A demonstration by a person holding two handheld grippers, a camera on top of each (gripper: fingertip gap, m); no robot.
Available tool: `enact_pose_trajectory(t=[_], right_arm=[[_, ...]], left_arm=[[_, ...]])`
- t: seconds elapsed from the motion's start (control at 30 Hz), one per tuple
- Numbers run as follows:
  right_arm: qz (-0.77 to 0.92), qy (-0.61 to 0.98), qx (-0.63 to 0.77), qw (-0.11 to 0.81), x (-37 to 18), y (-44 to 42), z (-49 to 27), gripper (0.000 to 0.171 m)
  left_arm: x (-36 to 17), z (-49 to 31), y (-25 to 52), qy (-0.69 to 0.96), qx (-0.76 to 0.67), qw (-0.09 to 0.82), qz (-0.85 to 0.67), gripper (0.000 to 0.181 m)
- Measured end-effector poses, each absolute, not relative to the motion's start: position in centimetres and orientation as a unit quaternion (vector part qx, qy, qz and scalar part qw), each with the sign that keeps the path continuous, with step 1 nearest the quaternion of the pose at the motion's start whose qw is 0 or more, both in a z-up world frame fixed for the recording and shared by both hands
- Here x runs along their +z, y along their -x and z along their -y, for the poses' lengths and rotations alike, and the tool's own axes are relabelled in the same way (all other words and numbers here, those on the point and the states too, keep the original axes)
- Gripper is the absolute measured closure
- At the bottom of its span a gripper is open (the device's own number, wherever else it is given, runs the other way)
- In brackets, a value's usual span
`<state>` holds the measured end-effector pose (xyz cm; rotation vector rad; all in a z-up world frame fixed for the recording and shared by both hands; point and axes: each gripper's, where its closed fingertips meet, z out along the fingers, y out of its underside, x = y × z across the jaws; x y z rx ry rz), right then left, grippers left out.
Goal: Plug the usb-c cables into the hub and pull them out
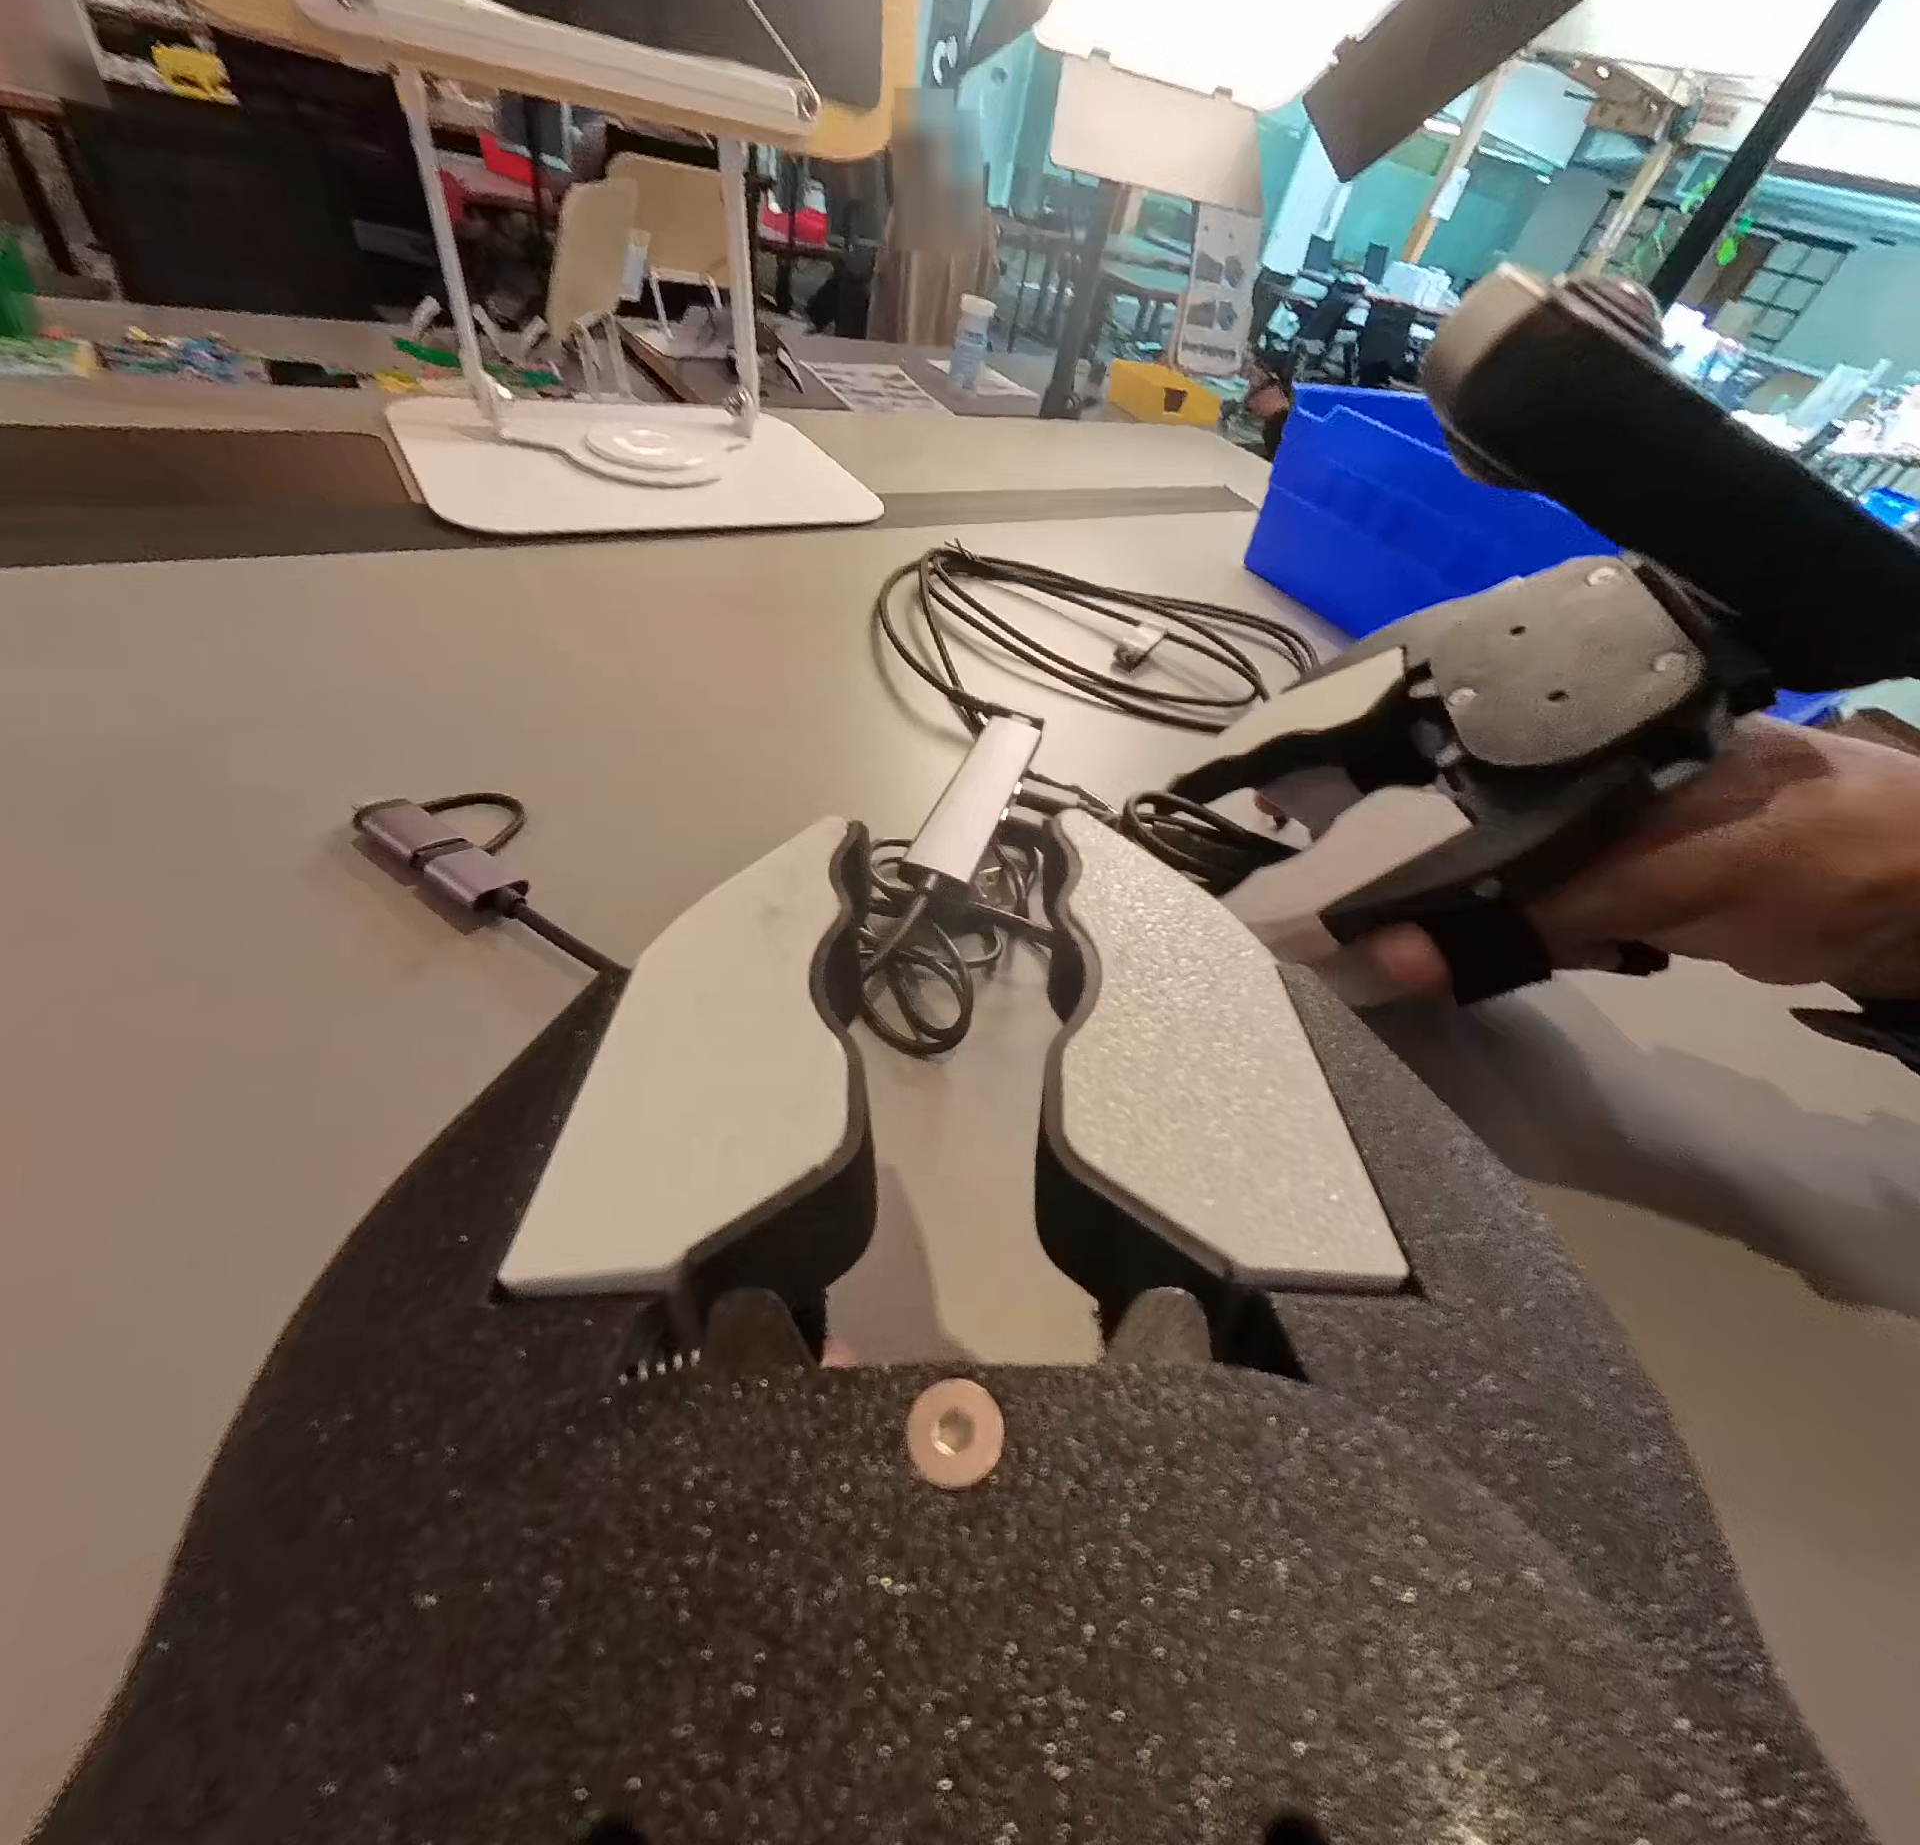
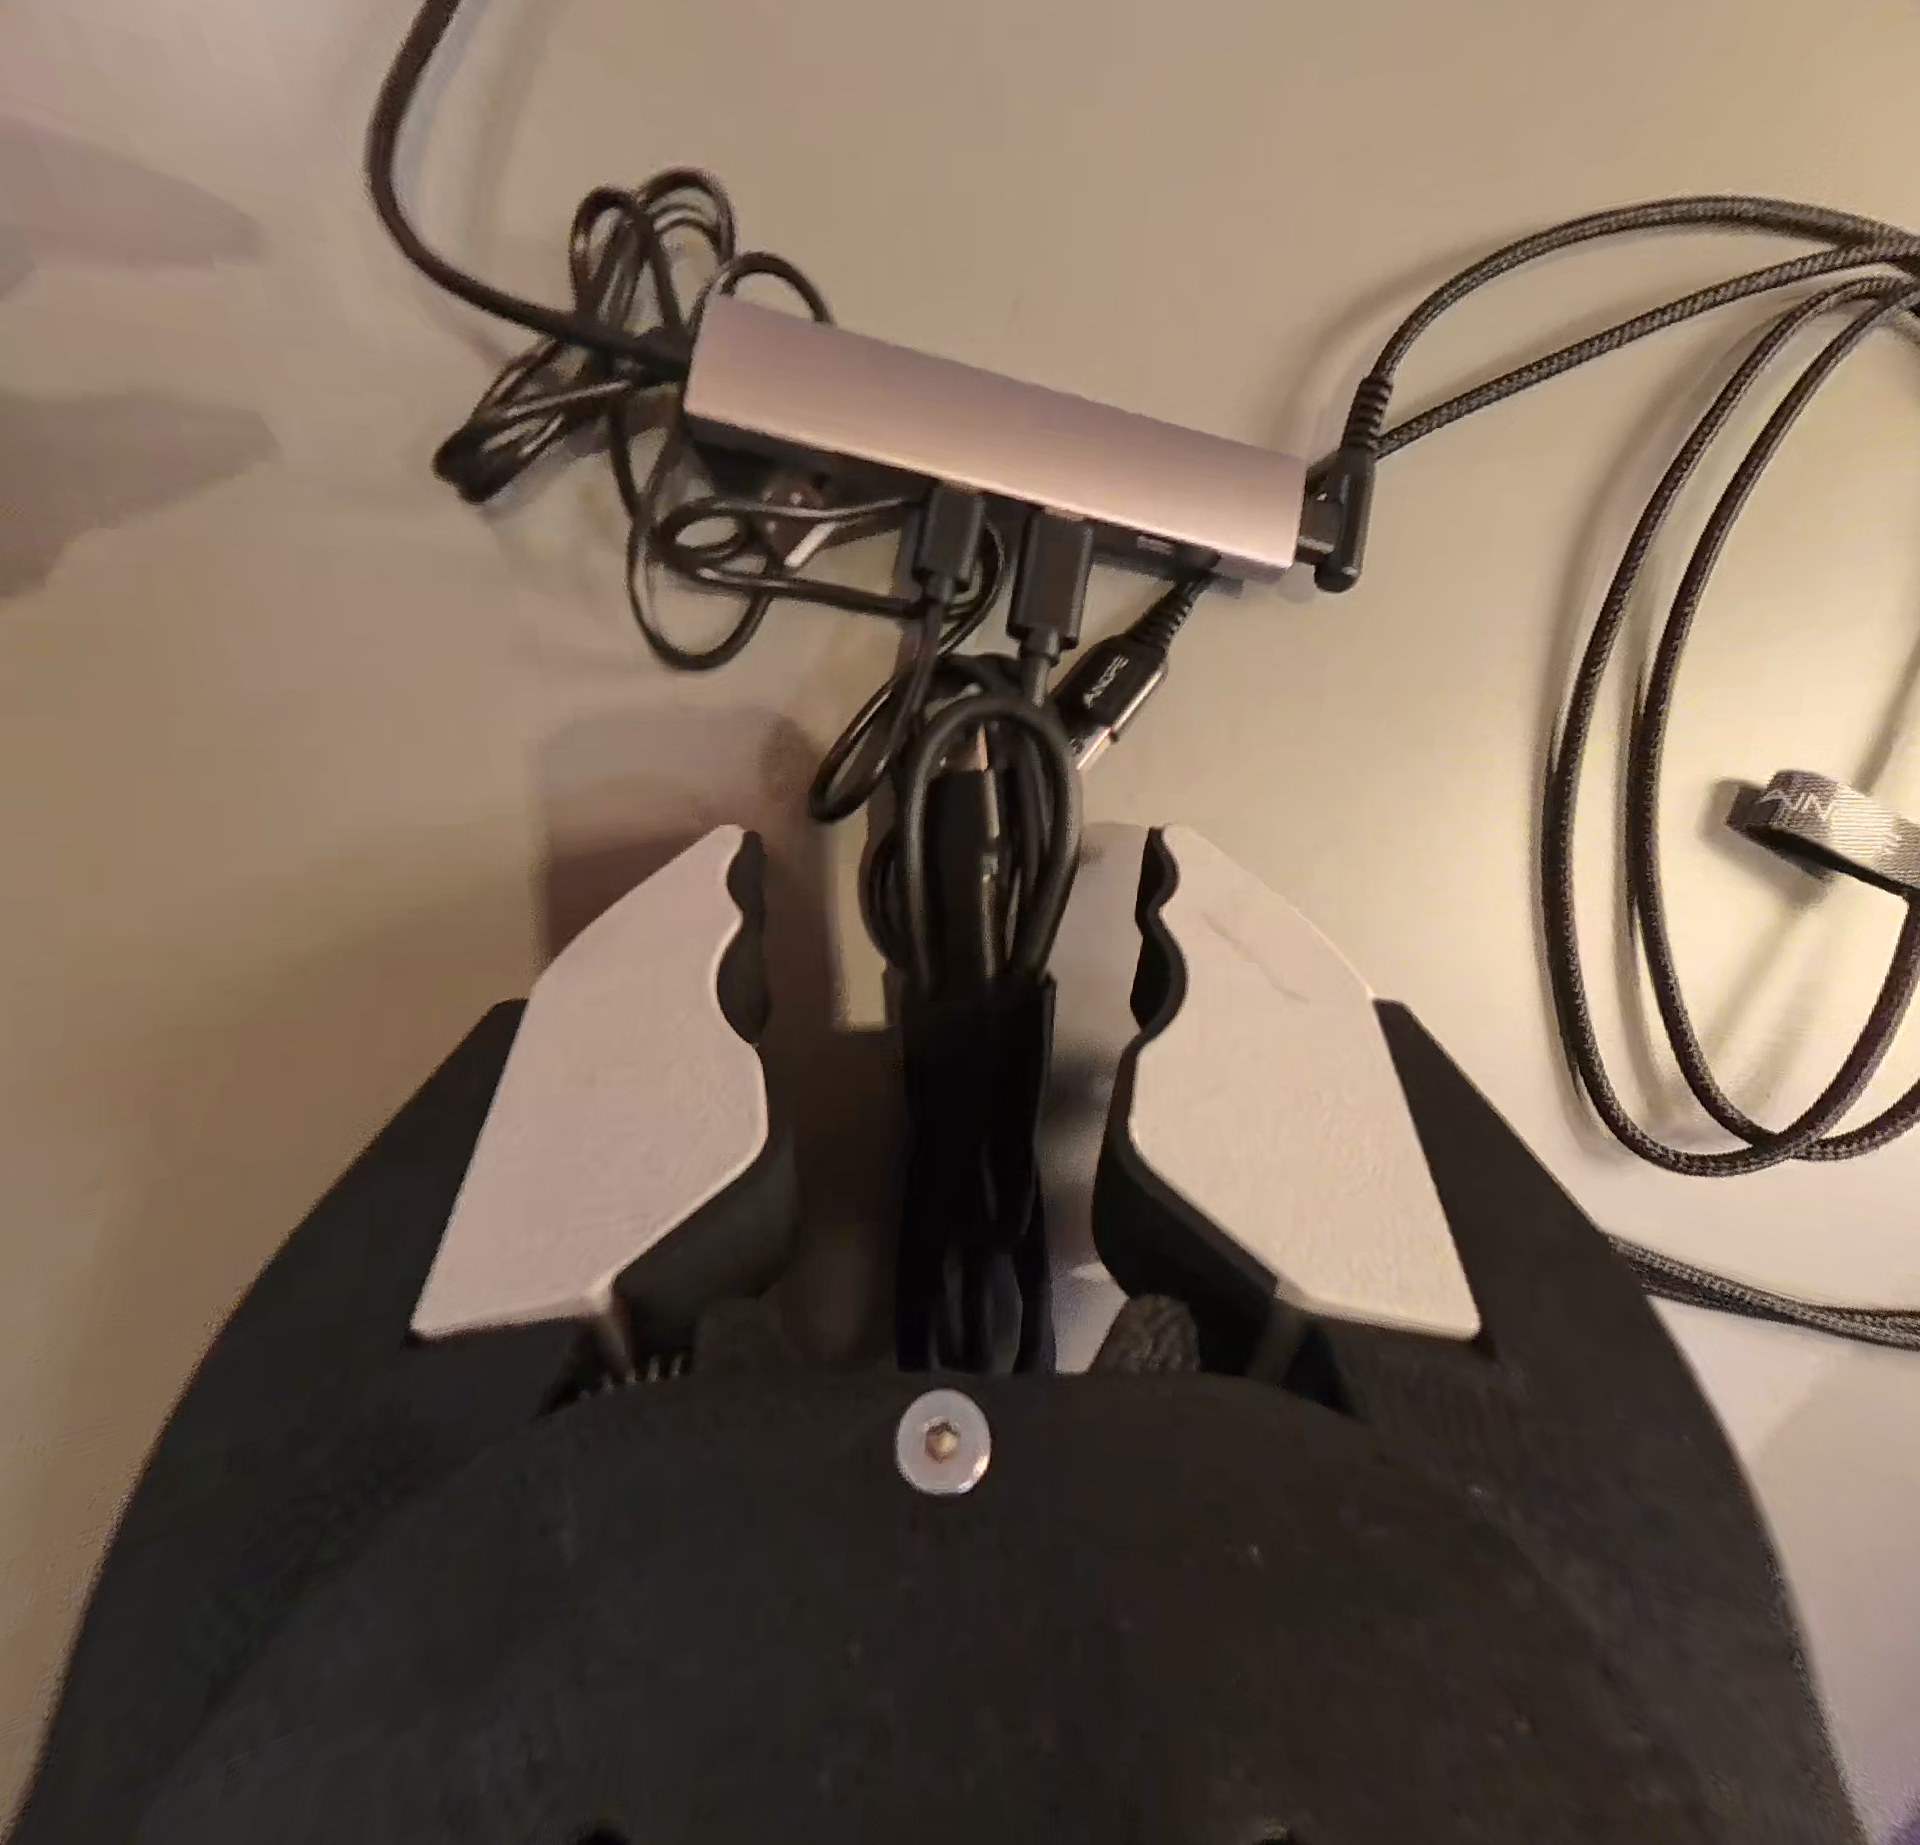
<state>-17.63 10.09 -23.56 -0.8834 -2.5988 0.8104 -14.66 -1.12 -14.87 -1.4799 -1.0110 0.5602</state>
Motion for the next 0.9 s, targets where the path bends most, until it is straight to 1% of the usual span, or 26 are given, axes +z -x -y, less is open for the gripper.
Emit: enact_pose_trajectory(t=[0.07,0.13,0.2,0.33,0.43,0.57,0.77,0.9], right_arm=[[0.896,0.322,0.274,0.133,-23.6,18.2,-10.0,0.114],[0.902,0.319,0.271,0.109,-23.7,18.0,-9.8,0.131],[0.907,0.312,0.261,0.112,-23.7,18.1,-10.1,0.139],[0.904,0.309,0.257,0.149,-23.0,18.4,-11.5,0.142],[0.890,0.312,0.282,0.178,-20.8,18.4,-13.0,0.143],[0.866,0.316,0.303,0.242,-15.5,18.6,-15.9,0.144],[0.824,0.300,0.304,0.373,-4.4,18.8,-20.7,0.145],[0.798,0.279,0.289,0.449,2.8,18.8,-23.5,0.145]], left_arm=[[-15.5,0.5,14.8,0.653,0.202,0.588,0.433,0.150],[-16.0,-0.1,14.7,0.664,0.153,0.593,0.429,0.151],[-16.2,-0.5,14.6,0.664,0.101,0.607,0.425,0.152],[-15.1,-0.2,14.2,0.622,0.010,0.668,0.409,0.158],[-14.1,0.1,13.5,0.603,-0.015,0.702,0.380,0.163],[-13.7,-0.6,12.5,0.615,-0.025,0.710,0.342,0.165],[-13.2,-0.6,12.0,0.608,-0.035,0.724,0.324,0.166],[-13.3,-0.9,11.9,0.619,-0.028,0.716,0.321,0.169]])
